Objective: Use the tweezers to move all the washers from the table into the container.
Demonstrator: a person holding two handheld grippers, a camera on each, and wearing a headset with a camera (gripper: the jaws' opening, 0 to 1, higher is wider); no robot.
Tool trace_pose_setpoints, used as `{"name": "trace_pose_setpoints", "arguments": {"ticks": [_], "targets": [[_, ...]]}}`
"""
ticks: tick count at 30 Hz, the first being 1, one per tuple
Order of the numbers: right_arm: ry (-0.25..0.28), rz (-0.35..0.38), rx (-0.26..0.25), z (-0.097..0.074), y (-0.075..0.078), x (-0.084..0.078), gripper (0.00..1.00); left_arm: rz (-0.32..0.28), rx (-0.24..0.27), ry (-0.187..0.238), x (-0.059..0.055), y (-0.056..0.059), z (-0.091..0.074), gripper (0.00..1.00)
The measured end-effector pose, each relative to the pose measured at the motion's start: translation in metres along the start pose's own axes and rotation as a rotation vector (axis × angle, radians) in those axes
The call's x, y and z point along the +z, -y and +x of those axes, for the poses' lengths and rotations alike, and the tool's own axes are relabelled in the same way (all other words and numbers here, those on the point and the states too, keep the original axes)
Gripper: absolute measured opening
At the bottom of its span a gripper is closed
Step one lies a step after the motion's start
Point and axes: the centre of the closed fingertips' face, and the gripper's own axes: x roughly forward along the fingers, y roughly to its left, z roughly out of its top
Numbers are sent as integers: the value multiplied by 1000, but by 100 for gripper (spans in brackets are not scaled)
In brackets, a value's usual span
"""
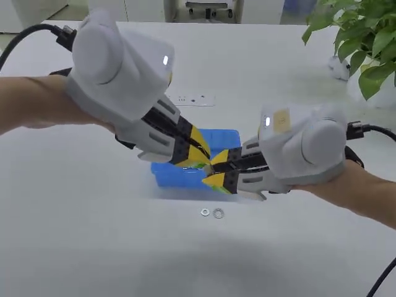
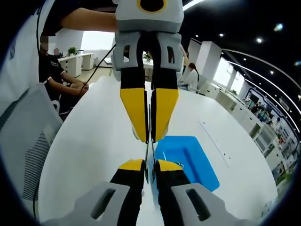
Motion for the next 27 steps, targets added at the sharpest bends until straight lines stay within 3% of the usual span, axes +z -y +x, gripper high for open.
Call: {"name": "trace_pose_setpoints", "arguments": {"ticks": [6, 14, 23, 27], "targets": [[-7, -9, 27, 5, -14, -7, 11, 15, -22, -23, -6, 16, 6, 6], [-11, 3, 56, 16, -28, -14, 11, -26, -37, -28, -16, 26, 12, 6], [-11, 37, 65, 26, -32, -24, 11, -55, -49, -41, -28, 28, 17, 6], [-8, 55, 43, 30, -27, -25, 11, -73, -39, -43, -34, 22, 17, 6]]}}
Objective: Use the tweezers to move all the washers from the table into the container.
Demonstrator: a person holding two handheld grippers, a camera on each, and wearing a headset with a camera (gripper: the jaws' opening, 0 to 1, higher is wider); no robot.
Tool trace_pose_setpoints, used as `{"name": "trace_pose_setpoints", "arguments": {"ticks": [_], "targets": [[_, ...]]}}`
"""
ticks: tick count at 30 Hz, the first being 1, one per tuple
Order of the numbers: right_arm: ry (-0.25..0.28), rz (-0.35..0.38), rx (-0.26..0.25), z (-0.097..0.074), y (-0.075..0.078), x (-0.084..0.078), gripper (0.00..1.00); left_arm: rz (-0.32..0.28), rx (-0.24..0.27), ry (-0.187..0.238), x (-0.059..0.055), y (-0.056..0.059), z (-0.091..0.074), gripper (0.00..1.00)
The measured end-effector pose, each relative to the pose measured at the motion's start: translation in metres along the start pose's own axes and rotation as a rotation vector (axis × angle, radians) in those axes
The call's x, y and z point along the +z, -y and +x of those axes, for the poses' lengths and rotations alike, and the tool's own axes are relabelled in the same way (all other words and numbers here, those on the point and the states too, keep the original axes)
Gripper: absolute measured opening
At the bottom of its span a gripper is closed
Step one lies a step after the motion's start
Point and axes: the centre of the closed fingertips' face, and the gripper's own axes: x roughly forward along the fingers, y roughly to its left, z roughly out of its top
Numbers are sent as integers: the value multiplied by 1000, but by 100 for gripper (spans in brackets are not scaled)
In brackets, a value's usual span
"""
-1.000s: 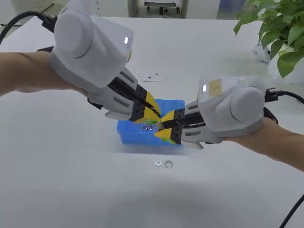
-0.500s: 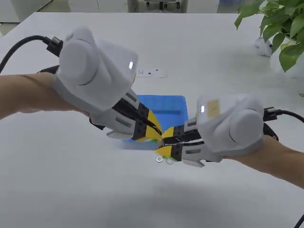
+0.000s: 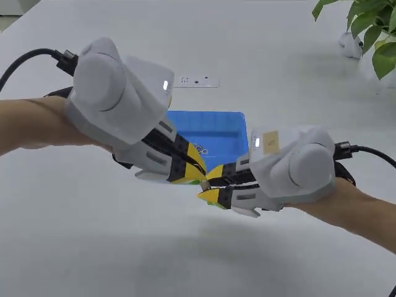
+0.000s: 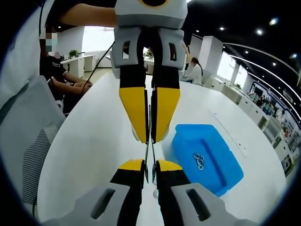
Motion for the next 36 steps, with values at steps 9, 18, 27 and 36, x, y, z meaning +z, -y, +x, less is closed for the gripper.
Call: {"name": "trace_pose_setpoints", "arguments": {"ticks": [9, 18, 27, 36], "targets": [[-19, -5, -12, 6, 7, -8, 11, 1, 2, -19, -8, -8, 6, 6], [-14, 27, -18, 11, 9, -14, 11, -3, -3, -30, -13, -12, 12, 6], [4, 52, -19, 14, 10, -14, 11, -11, -10, -31, -13, -14, 13, 6], [-5, 53, -14, 13, 5, -17, 11, -10, -28, -33, -11, -11, 17, 6]]}}
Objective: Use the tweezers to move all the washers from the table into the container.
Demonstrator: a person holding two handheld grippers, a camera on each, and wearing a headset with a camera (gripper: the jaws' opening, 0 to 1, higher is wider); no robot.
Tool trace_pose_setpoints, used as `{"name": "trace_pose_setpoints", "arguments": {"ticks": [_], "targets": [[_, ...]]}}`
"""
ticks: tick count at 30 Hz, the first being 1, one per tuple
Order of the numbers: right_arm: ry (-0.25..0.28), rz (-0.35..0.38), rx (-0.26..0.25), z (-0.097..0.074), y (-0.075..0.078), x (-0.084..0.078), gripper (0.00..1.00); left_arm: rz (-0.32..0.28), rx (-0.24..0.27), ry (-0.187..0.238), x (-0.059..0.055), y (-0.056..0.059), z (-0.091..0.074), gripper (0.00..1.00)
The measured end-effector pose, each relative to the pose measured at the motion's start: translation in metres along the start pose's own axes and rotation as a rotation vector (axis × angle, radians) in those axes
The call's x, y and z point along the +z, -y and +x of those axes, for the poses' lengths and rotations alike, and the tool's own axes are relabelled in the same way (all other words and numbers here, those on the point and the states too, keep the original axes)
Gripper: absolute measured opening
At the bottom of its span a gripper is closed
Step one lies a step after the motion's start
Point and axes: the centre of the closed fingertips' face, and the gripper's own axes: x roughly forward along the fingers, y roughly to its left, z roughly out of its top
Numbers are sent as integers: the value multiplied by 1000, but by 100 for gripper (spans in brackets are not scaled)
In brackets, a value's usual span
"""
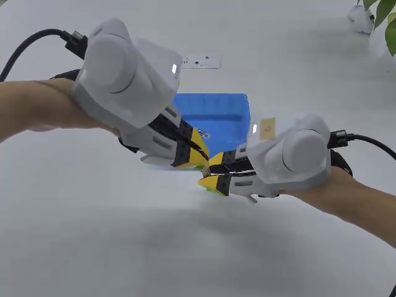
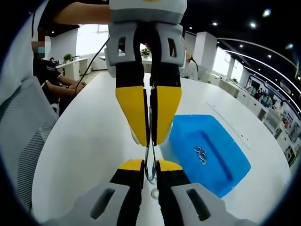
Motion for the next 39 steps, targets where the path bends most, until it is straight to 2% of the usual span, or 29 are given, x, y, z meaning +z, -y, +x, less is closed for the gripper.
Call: {"name": "trace_pose_setpoints", "arguments": {"ticks": [13, 21, 26, 31, 33, 39], "targets": [[-8, 3, 6, -5, -2, -5, 18, -9, -14, 0, 4, -3, 4, 6], [-5, 16, 1, -7, 6, -2, 12, -29, -25, 4, 5, -5, 6, 6], [-11, 25, 6, -6, 4, -3, 11, -37, -29, 1, 4, -6, 6, 6], [-21, 28, -2, -6, 2, -2, 10, -41, -41, 0, 3, -2, 6, 6], [-30, 14, -4, -5, 1, -2, 10, -17, -31, -14, 3, 0, 5, 6], [-18, 13, 6, -7, -4, 4, 10, -21, -21, -8, 5, 6, -3, 6]]}}
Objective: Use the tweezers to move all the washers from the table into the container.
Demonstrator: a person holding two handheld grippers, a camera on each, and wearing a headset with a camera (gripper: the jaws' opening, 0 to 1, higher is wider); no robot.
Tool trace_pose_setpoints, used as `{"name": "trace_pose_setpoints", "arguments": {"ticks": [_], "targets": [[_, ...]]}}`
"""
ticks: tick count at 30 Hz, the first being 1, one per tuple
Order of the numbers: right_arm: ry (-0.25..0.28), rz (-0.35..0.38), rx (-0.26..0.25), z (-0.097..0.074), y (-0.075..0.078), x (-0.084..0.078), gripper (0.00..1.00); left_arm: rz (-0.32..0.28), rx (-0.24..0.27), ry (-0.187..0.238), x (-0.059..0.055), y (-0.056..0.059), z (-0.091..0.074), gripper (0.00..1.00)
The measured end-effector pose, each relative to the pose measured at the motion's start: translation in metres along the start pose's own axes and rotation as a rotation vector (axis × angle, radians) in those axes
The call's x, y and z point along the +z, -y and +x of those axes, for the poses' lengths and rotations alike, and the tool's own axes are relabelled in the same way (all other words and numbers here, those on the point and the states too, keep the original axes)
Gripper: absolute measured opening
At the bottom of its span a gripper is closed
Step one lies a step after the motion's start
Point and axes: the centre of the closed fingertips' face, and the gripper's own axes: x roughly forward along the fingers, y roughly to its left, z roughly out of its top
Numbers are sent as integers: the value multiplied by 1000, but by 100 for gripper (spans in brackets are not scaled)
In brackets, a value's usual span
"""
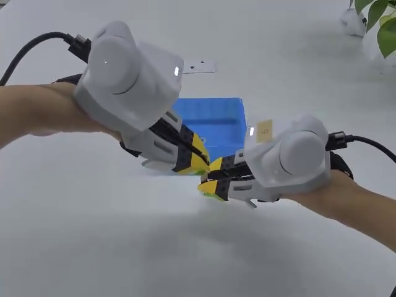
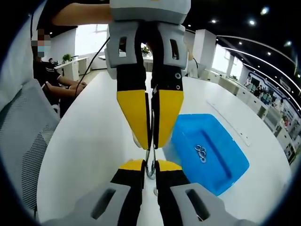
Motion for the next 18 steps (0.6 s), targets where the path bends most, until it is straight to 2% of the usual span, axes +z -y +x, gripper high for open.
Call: {"name": "trace_pose_setpoints", "arguments": {"ticks": [10, 18], "targets": [[14, -41, -4, -7, 3, 24, 10, 3, 46, 25, 9, -3, -25, 6], [46, -62, -44, -17, 13, 50, 10, 28, 90, 47, 23, -9, -47, 6]]}}
